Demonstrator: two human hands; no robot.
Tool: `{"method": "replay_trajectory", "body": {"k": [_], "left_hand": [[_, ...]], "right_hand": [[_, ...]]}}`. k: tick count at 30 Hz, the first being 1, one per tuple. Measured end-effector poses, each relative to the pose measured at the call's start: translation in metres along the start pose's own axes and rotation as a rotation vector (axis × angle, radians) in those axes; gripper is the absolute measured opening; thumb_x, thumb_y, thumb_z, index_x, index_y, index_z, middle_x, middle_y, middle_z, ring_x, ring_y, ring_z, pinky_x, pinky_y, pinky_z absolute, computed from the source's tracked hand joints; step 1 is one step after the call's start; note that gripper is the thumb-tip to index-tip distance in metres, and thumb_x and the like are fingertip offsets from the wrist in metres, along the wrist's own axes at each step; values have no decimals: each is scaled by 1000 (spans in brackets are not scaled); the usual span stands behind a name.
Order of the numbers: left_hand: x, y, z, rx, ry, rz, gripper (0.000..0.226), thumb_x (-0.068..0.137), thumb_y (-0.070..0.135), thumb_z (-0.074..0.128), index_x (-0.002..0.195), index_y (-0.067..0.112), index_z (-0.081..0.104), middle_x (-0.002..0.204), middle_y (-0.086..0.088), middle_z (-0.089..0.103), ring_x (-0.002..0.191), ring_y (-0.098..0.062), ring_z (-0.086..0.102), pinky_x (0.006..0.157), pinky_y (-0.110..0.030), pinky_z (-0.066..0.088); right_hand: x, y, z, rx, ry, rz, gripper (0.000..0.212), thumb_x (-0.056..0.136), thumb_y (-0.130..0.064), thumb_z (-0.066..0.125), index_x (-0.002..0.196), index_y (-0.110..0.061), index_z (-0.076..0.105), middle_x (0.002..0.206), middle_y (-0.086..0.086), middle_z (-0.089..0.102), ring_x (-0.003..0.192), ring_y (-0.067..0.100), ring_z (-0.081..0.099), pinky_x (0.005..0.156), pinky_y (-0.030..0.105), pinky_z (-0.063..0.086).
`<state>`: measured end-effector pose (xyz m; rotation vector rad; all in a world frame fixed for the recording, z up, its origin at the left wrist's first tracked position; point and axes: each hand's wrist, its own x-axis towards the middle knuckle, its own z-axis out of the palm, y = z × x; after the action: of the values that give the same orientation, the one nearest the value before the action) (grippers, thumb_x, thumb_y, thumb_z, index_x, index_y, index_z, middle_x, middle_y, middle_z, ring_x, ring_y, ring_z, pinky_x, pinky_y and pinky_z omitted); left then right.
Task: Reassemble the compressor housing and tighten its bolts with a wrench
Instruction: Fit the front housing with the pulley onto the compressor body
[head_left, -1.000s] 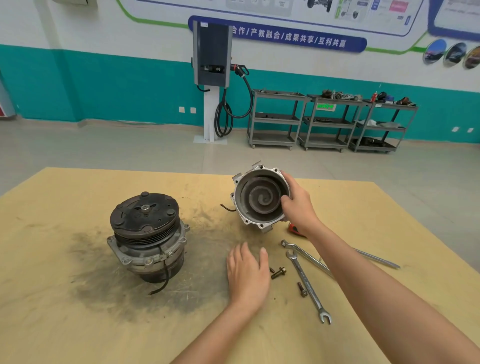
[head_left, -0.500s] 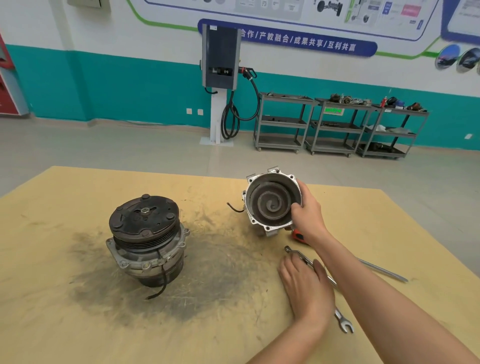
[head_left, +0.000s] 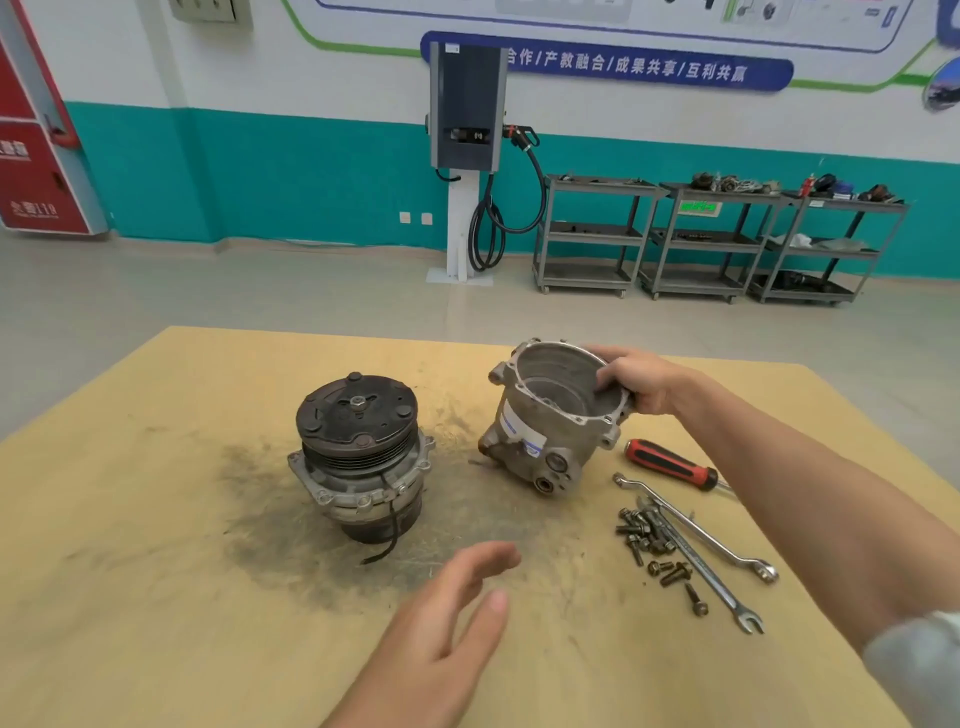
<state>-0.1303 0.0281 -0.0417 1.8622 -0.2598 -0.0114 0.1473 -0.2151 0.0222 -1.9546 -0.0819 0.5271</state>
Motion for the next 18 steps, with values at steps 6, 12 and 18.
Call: {"method": "replay_trajectory", "body": {"k": [6, 12, 18], "left_hand": [[-32, 5, -58, -68, 73, 26, 40, 84, 31, 51, 121, 21, 63, 115, 16, 74, 114, -1, 65, 96, -12, 47], [-29, 5, -106, -189, 332, 79, 34, 87, 18, 49, 110, 3, 69, 101, -14, 77, 97, -24, 75, 85, -25, 58], [-10, 0, -152, 35, 547, 200, 31, 92, 40, 69, 119, 26, 65, 125, 9, 70, 121, -7, 62, 98, -19, 50]], "right_hand": [[2, -20, 17, -113, -248, 52, 58, 88, 11, 37, 118, -34, 59, 119, 16, 59, 101, 35, 60, 71, 43, 56], [-4, -31, 28, -502, -129, 15, 36, 92, -1, 47, 125, -13, 56, 114, 17, 63, 97, 29, 62, 86, 48, 55], [-64, -36, 37, -665, 268, -402, 48, 96, -45, 48, 139, -24, 46, 138, -1, 54, 125, 15, 50, 102, 34, 42]]}}
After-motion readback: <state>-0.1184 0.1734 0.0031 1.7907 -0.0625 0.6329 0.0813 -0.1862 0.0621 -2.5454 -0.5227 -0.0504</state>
